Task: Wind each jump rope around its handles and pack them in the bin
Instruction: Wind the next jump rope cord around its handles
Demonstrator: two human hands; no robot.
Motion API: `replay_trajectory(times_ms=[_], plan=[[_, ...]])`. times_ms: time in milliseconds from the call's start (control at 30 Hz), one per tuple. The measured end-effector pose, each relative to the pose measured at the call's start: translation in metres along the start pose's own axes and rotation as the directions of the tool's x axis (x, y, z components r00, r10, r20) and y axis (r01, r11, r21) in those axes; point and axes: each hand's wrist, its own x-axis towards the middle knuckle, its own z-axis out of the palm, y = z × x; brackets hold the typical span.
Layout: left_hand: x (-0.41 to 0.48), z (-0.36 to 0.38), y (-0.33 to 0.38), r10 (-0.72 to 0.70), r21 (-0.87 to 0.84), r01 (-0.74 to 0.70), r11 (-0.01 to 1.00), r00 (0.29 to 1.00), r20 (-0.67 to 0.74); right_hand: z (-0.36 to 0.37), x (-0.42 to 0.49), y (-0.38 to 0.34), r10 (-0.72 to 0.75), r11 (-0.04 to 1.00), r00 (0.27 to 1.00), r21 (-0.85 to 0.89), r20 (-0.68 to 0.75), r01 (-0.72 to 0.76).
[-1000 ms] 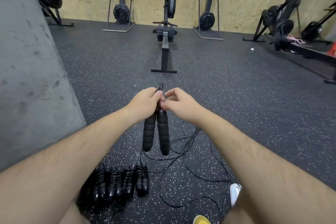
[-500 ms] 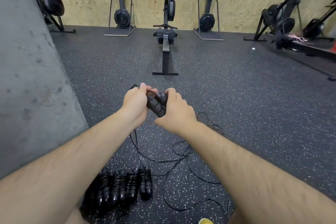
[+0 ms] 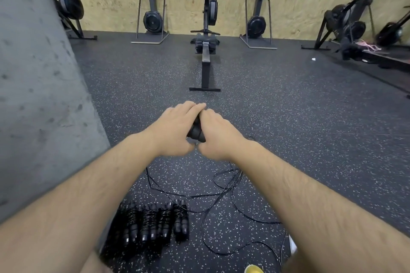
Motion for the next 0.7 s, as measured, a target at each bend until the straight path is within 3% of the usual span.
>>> replay_trajectory(times_ms=[100,200,267,467,533,600,700], plan=[[0.007,-0.003,-0.001,-0.035,0.044,0.040,0.998,0.994,-0.100,-0.001,0.002,-0.003,0.010,1.000,0.996,-0.012,-0.084,-0.011],[0.007,-0.003,-0.007,-0.098,0.033,0.102,0.994,0.988,-0.122,-0.003,0.004,0.003,0.124,0.977,0.971,-0.143,-0.206,-0.155],[0.004,-0.002,-0.009,-0.139,0.023,0.143,0.989,0.982,-0.126,-0.004,0.005,0.005,0.151,0.968,0.966,-0.168,-0.208,-0.187],[0.004,-0.008,-0.003,0.007,0.183,0.022,0.983,0.987,-0.158,-0.003,0.006,-0.005,-0.067,0.956,0.949,-0.293,-0.307,-0.028],[0.005,-0.012,-0.002,-0.022,0.184,0.059,0.981,0.980,-0.197,-0.007,0.008,-0.003,-0.011,0.982,0.911,-0.175,-0.413,-0.067],[0.007,-0.017,-0.002,-0.079,0.186,0.132,0.974,0.961,-0.266,-0.011,0.008,0.001,0.211,0.976,0.862,0.145,-0.462,-0.161],[0.007,-0.020,-0.003,-0.116,0.220,0.201,0.955,0.932,-0.344,-0.005,0.008,0.006,0.571,0.724,0.790,0.589,-0.222,-0.358]])
